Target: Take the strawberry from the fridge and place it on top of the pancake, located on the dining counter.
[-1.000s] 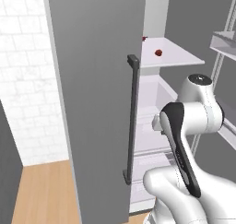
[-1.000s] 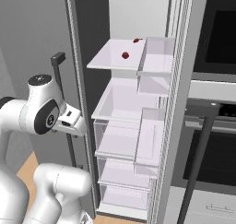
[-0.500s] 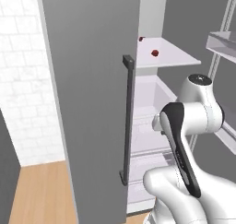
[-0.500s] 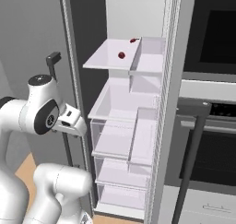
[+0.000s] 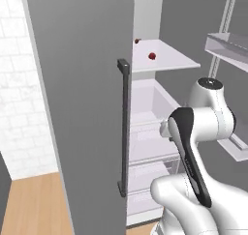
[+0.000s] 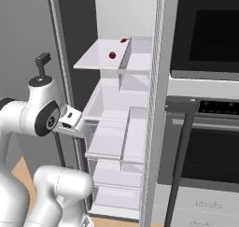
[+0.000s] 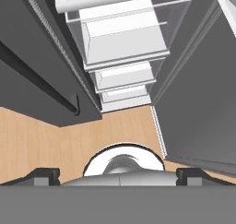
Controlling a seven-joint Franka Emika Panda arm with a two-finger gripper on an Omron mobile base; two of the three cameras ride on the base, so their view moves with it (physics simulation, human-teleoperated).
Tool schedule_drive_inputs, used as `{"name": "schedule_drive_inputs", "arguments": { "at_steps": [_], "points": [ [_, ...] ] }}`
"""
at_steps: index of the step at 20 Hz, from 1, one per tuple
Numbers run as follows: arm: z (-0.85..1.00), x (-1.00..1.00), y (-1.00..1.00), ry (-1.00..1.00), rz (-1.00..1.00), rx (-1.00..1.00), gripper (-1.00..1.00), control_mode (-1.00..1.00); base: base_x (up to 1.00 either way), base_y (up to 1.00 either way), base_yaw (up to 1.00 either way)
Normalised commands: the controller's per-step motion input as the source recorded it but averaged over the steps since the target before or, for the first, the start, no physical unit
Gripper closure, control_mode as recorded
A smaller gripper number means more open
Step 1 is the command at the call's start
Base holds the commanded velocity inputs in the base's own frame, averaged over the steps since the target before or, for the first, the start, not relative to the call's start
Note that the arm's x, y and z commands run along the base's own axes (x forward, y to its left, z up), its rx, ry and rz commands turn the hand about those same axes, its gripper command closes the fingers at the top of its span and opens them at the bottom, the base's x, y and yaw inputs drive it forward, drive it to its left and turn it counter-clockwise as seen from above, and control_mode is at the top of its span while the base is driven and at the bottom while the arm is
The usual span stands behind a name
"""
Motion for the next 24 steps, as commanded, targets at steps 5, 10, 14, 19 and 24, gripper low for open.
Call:
{"name": "schedule_drive_inputs", "arguments": {
  "at_steps": [5,10,14,19,24],
  "points": [
    [0.00,0.00,0.00,0.00,0.00,0.00,-1.00,1.00,0.13,0.00,-0.24],
    [0.00,0.00,0.00,0.00,0.00,0.00,-1.00,1.00,0.23,0.00,-0.21],
    [0.00,0.00,0.00,0.00,0.00,0.00,-1.00,1.00,0.47,0.00,-0.11],
    [0.00,0.00,0.00,0.00,0.00,0.00,-1.00,1.00,0.38,-0.02,-0.01],
    [0.00,0.00,0.00,0.00,0.00,0.00,-1.00,1.00,0.08,-0.26,0.00]
  ]
}}
